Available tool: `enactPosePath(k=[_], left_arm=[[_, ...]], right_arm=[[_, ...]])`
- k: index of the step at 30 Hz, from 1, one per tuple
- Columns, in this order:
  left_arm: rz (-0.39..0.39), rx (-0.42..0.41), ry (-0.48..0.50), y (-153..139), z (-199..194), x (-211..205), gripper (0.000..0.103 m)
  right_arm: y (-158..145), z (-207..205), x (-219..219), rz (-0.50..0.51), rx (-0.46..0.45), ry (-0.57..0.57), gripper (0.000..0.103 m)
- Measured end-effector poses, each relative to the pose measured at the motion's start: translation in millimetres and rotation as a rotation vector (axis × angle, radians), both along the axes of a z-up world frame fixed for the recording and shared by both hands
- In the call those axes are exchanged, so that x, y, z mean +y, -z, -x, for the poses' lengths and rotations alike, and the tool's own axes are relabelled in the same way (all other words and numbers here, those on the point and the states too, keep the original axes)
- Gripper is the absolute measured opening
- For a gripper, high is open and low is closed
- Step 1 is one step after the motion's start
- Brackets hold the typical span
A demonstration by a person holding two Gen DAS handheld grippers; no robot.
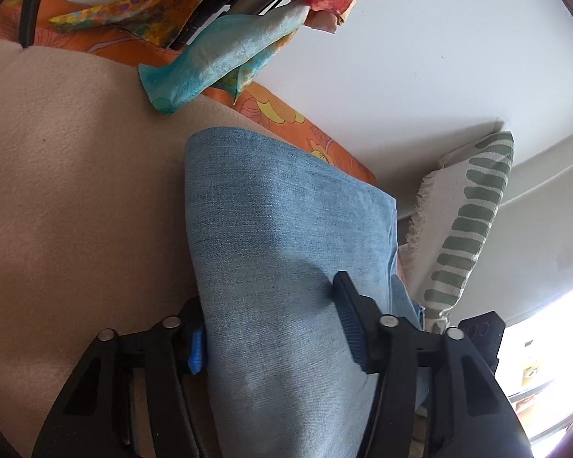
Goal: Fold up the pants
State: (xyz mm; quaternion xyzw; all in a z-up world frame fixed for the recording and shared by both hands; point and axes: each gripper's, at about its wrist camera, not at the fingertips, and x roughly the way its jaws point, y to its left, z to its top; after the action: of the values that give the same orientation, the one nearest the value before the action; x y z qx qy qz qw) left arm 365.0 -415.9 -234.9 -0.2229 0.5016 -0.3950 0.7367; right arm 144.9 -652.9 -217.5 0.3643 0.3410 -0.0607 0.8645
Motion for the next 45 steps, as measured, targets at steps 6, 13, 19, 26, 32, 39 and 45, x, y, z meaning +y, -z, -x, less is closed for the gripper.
enactPosePath(k=[6, 13, 19, 26, 32, 39, 45], left_arm=[[-0.034, -0.167, 0.036, -30, 12, -12, 0.017], [-0.003, -0.294, 0.119, -72, 25, -39, 0.014], [0.013, -0.331, 0.163, -84, 24, -78, 0.014], [-0.017, -0.345, 0.156, -80, 13, -105, 0.014], [-0.155, -0.382, 0.157, -67, -2, -116, 0.014], [-0.27, -0.395, 0.163, -54, 0, -120, 0.021], [-0.365, -0.42, 0.14, -60, 8, -116, 0.036]], right_arm=[[-34, 5, 21, 0.17, -0.03, -0.012, 0.026], [-79, 18, 18, 0.327, -0.083, 0.028, 0.022], [-105, 26, -14, 0.425, -0.093, 0.067, 0.022], [-101, 4, -48, 0.454, -0.098, 0.074, 0.022], [-71, -20, -51, 0.409, -0.063, 0.054, 0.022], [-59, -26, -58, 0.367, 0.002, 0.076, 0.023], [-51, -12, -70, 0.313, 0.103, 0.143, 0.05]])
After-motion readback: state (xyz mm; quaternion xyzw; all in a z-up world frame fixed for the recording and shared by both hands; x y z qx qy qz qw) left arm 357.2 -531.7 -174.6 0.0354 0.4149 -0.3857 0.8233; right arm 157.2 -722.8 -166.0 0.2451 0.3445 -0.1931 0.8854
